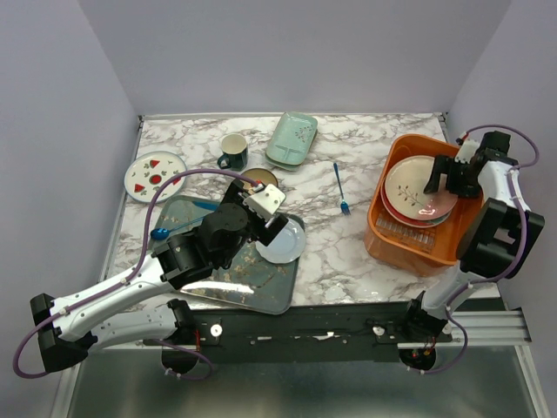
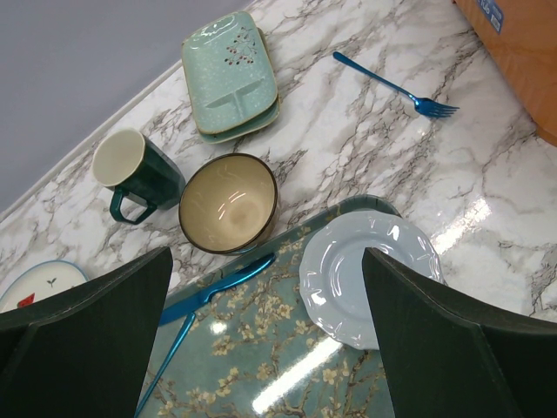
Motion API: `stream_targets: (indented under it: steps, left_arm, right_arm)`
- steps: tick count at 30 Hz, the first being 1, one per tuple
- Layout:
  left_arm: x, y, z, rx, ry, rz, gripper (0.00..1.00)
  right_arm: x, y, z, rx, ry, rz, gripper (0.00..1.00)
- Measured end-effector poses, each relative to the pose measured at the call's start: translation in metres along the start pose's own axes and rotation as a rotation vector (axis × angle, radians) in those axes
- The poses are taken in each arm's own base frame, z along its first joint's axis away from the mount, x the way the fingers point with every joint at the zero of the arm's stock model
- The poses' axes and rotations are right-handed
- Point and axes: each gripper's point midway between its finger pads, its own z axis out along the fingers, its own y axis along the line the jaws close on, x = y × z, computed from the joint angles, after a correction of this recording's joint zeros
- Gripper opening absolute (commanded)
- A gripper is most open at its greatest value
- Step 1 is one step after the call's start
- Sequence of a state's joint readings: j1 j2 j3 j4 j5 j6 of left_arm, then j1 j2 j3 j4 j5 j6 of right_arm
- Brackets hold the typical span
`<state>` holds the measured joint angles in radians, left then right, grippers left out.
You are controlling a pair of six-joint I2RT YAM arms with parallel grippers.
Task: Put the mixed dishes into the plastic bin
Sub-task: Place the plate in the plastic bin.
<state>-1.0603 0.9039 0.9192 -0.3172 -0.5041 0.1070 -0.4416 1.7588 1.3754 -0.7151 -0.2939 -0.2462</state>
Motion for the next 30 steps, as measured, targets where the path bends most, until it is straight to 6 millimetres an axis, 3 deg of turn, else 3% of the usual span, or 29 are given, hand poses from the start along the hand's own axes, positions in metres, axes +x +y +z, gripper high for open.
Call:
stream_targets:
  steps: [30]
  left_arm:
    - [0.001, 0.0, 0.0, -0.001, 0.002, 0.001, 0.99]
  right_arm:
    - [0.002, -0.001, -0.017, -0.017, -0.04, -0.026, 0.98]
